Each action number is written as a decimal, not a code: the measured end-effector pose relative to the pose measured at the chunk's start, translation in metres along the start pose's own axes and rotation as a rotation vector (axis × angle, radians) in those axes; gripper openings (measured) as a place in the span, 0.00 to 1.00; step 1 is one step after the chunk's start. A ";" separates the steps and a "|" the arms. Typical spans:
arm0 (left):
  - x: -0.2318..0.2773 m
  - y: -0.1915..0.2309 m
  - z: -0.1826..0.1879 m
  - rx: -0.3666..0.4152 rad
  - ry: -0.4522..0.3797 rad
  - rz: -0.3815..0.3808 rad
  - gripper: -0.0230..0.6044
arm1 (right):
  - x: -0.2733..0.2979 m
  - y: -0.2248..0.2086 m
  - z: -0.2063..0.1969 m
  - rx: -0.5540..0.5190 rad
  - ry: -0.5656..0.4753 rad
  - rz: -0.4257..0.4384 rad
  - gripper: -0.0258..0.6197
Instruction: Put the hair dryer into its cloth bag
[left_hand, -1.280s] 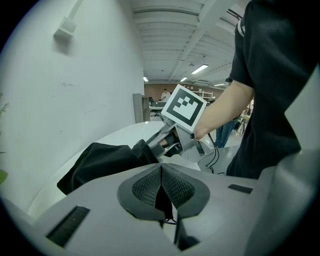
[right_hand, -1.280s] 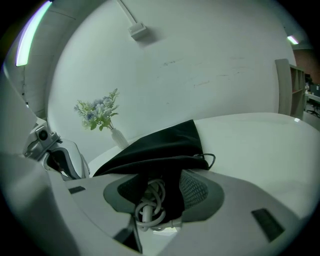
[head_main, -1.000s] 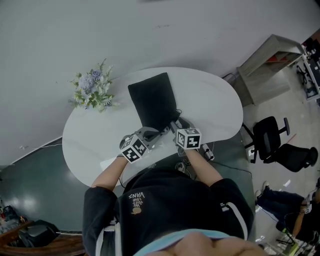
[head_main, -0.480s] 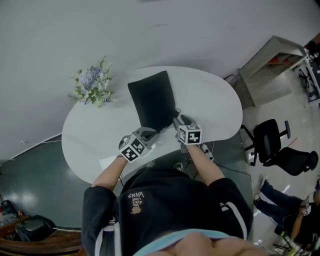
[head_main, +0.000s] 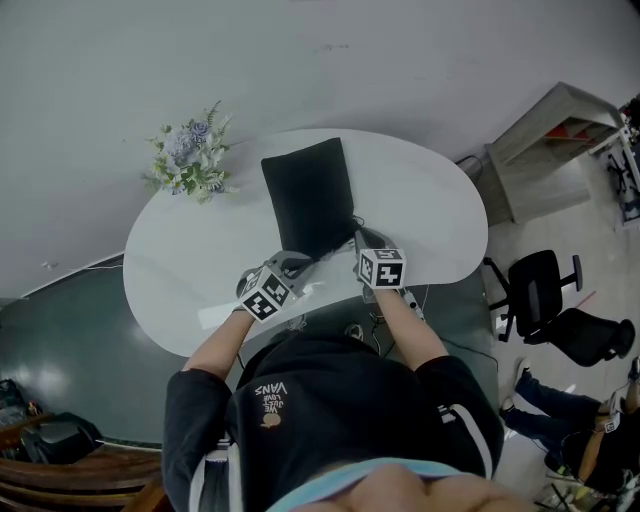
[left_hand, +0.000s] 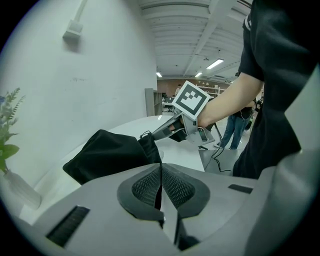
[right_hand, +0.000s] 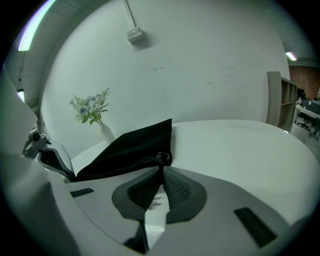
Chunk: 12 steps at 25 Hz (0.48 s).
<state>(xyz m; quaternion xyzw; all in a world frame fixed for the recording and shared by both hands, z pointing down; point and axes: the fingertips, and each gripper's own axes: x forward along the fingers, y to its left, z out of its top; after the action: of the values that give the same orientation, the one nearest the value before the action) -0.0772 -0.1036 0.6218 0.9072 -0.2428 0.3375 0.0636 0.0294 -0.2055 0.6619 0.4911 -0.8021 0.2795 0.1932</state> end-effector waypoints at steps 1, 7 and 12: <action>0.001 0.000 0.000 -0.001 0.002 0.006 0.07 | -0.001 -0.002 -0.002 0.005 0.001 0.000 0.12; 0.007 -0.003 0.003 -0.010 0.003 0.032 0.07 | -0.012 -0.016 -0.022 0.041 0.032 -0.009 0.12; 0.011 -0.005 0.005 -0.025 0.000 0.058 0.08 | -0.021 -0.022 -0.038 0.044 0.062 -0.007 0.12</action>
<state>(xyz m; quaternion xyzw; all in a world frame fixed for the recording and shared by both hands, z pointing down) -0.0648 -0.1044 0.6253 0.8990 -0.2730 0.3360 0.0651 0.0597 -0.1748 0.6842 0.4892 -0.7876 0.3115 0.2079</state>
